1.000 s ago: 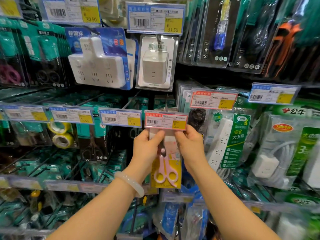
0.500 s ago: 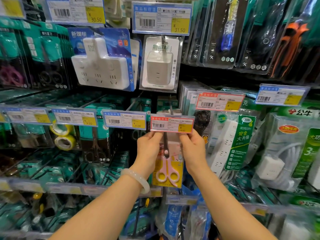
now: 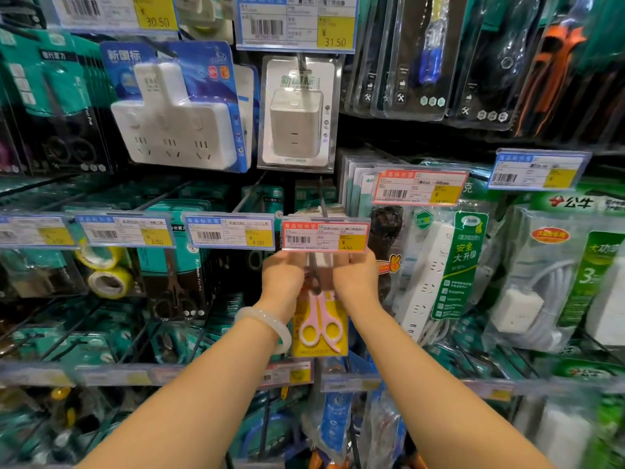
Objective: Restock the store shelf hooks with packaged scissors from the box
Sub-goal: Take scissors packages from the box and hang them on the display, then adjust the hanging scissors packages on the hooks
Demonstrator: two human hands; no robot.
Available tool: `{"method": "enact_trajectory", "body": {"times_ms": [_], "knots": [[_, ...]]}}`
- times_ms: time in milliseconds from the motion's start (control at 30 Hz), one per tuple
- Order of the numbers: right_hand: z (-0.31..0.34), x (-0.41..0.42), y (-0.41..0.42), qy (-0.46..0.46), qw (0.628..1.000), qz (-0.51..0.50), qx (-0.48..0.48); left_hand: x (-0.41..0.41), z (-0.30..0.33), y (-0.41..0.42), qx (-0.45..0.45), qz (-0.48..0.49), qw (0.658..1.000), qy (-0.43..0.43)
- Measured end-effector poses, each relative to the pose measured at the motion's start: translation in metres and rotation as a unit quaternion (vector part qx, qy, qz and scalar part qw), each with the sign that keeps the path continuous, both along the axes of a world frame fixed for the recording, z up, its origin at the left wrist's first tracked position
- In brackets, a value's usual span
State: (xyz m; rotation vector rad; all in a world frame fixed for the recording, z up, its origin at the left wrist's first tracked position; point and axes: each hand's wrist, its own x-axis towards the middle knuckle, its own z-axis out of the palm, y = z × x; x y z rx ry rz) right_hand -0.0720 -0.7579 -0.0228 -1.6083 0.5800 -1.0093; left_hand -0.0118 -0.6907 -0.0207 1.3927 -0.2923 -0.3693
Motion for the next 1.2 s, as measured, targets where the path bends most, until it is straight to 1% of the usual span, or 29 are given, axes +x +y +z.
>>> {"method": "enact_trajectory", "body": {"times_ms": [67, 133, 200, 233, 333, 400, 433, 500, 533, 600, 667, 800, 833, 900, 933, 967, 1000, 1067, 1133, 1167, 1200], "knots": [[0.002, -0.001, 0.002, 0.017, 1.0, -0.01, 0.002, 0.004, -0.007, -0.001, 0.038, -0.01, 0.998, -0.041], [-0.001, -0.005, 0.002, 0.076, 0.995, -0.031, -0.065, 0.007, -0.018, 0.003, 0.109, -0.021, 0.987, -0.112], [-0.011, -0.012, 0.002, 0.162, 0.978, -0.012, -0.13, 0.011, -0.032, 0.011, 0.186, -0.04, 0.962, -0.197], [-0.017, -0.017, 0.003, 0.208, 0.968, 0.006, -0.143, 0.011, -0.036, 0.016, 0.221, -0.056, 0.947, -0.225], [-0.03, -0.03, 0.005, 0.323, 0.929, 0.012, -0.178, 0.01, -0.04, 0.025, 0.282, -0.091, 0.918, -0.263], [-0.032, -0.035, 0.003, 0.348, 0.916, -0.012, -0.2, 0.008, -0.04, 0.021, 0.272, -0.117, 0.918, -0.263], [-0.031, -0.037, 0.001, 0.353, 0.912, -0.025, -0.21, 0.008, -0.041, 0.018, 0.256, -0.132, 0.925, -0.247], [-0.031, -0.039, -0.001, 0.368, 0.898, -0.045, -0.237, 0.006, -0.045, 0.015, 0.221, -0.143, 0.947, -0.183], [-0.033, -0.039, 0.0, 0.379, 0.889, -0.049, -0.252, 0.008, -0.049, 0.014, 0.21, -0.124, 0.957, -0.16], [-0.039, -0.041, 0.002, 0.398, 0.875, -0.046, -0.271, 0.014, -0.056, 0.013, 0.211, -0.057, 0.963, -0.154], [-0.05, -0.043, 0.003, 0.408, 0.872, -0.034, -0.27, 0.016, -0.061, 0.015, 0.241, -0.007, 0.954, -0.176], [-0.066, -0.062, 0.005, 0.416, 0.876, -0.016, -0.243, 0.0, -0.061, 0.019, 0.262, 0.049, 0.937, -0.225], [-0.07, -0.069, 0.004, 0.418, 0.878, -0.017, -0.234, -0.011, -0.063, 0.02, 0.253, 0.068, 0.931, -0.255], [-0.08, -0.087, 0.0, 0.423, 0.881, -0.02, -0.214, -0.042, -0.073, 0.024, 0.207, 0.08, 0.914, -0.339], [-0.085, -0.099, -0.002, 0.42, 0.883, -0.029, -0.206, -0.059, -0.08, 0.024, 0.183, 0.057, 0.901, -0.388], [-0.09, -0.112, -0.006, 0.414, 0.887, -0.043, -0.201, -0.075, -0.089, 0.021, 0.172, 0.012, 0.881, -0.442], [-0.093, -0.128, -0.009, 0.407, 0.89, -0.061, -0.198, -0.091, -0.096, 0.015, 0.179, -0.047, 0.851, -0.492], [-0.102, -0.163, -0.02, 0.404, 0.89, -0.091, -0.191, -0.12, -0.111, -0.008, 0.237, -0.161, 0.774, -0.565], [-0.113, -0.2, -0.032, 0.421, 0.882, -0.111, -0.179, -0.15, -0.121, -0.039, 0.294, -0.261, 0.677, -0.622], [-0.118, -0.221, -0.038, 0.432, 0.877, -0.119, -0.173, -0.168, -0.122, -0.053, 0.317, -0.306, 0.636, -0.633], [-0.121, -0.242, -0.044, 0.454, 0.866, -0.126, -0.165, -0.187, -0.123, -0.066, 0.323, -0.34, 0.61, -0.638]]}}
